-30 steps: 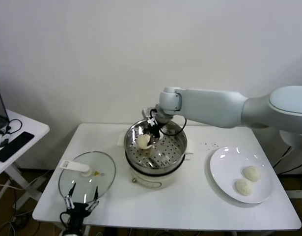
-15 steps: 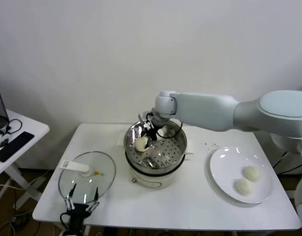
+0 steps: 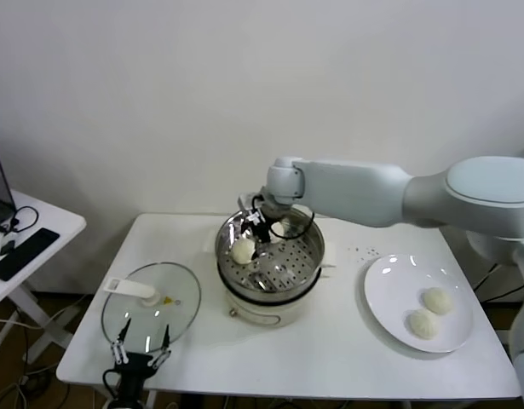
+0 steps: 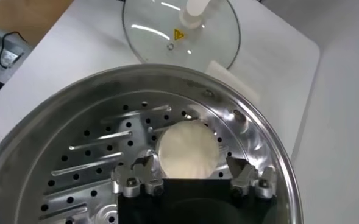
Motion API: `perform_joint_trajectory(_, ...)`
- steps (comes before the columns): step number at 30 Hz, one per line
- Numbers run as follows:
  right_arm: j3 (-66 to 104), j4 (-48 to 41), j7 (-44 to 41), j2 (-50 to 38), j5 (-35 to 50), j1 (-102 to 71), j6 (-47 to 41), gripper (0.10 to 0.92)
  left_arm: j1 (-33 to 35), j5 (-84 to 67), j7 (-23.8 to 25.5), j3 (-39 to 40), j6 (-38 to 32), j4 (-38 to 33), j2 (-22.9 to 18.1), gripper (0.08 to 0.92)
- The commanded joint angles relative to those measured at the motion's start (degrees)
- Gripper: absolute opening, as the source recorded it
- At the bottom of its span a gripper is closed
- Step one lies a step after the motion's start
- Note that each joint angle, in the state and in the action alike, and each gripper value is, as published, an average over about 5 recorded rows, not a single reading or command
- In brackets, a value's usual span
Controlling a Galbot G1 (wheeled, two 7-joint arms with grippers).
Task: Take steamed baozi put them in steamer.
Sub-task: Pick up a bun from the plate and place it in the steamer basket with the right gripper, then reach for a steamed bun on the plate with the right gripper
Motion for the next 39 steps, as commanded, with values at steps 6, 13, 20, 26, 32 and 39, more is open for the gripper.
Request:
perform_joint_trajectory(6, -7.6, 6.6, -5.1, -9.9, 5.4, 11.2, 3.2, 0.823, 0.2, 0.4, 0.0, -0.2, 0.1, -0.4, 0.0, 0.823)
perform_joint_trajectory(13, -14.4, 13.3, -7.7, -19.9, 6.4, 17.8, 4.7, 0.823, 0.1, 1.0, 0.0, 0.1, 0.1, -0.4, -0.2, 0.823)
perform_joint_trajectory(20, -19.2, 17.5, -8.5, -28.5, 1.8, 19.6, 7.1, 0.823, 0.0, 1.0, 0.0, 0.2, 0.2, -0.8, -0.5, 0.823)
perform_joint_trajectory(26, -20.7, 16.8, -8.7, -33.8, -3.8, 17.1, 9.8, 0.823, 0.2, 1.2, 0.0, 0.2, 0.2, -0.8, -0.6, 0.823)
perform_joint_trajectory(32, -20.0, 16.4, -8.6, -37.9, -9.9, 13.2, 11.6, 0.823, 0.4, 1.3, 0.0, 0.1, 0.1, -0.7, -0.8, 0.823)
perform_joint_trajectory(39, -18.5, 16.4, -7.7, -41.7, -14.5, 8.7, 11.4, 0.823, 0.5, 1.4, -0.1, 0.1, 0.1, -0.4, -0.8, 0.823)
